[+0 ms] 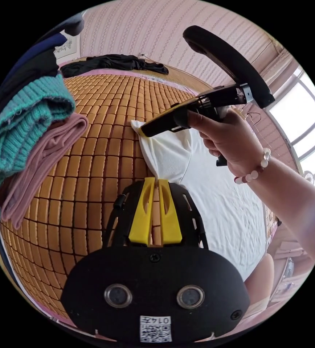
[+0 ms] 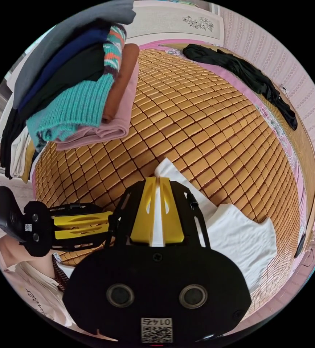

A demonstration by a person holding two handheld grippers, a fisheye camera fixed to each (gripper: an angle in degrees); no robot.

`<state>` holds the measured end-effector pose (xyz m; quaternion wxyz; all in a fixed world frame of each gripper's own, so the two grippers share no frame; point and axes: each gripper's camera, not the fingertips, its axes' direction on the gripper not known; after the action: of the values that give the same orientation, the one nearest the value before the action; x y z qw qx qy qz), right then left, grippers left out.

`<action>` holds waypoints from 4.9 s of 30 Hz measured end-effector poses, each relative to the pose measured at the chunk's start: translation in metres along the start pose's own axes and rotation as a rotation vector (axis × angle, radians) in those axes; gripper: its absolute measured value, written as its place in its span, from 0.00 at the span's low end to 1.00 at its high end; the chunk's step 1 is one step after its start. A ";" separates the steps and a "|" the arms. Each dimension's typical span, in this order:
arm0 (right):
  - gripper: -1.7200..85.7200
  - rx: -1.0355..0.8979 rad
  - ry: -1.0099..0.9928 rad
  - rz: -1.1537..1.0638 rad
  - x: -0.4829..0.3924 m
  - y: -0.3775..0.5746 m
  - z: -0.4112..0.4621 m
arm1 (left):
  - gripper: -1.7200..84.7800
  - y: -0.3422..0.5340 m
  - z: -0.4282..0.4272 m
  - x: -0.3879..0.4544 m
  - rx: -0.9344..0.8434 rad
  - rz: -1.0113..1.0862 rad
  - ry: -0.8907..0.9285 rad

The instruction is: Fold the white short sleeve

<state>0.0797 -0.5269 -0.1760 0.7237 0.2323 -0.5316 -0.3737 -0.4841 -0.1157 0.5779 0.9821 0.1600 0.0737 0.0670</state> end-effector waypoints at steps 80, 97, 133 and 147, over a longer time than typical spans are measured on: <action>0.03 0.438 -0.021 0.881 0.204 0.652 -0.146 | 0.09 -0.162 0.291 0.620 -0.236 0.828 0.096; 0.02 0.655 0.015 0.722 0.187 0.637 -0.174 | 0.03 -0.162 0.244 0.550 -0.096 0.715 0.156; 0.05 0.474 -0.274 0.330 0.142 0.449 -0.139 | 0.09 -0.003 0.081 0.200 -0.029 0.283 -0.017; 0.14 0.222 -0.206 0.073 0.057 0.083 -0.071 | 0.10 0.008 0.069 0.058 0.048 0.031 -0.150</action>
<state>0.1796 -0.5251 -0.1040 0.6481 0.2519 -0.6495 -0.3078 -0.4172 -0.1204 0.6379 0.9796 0.1892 -0.0013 0.0684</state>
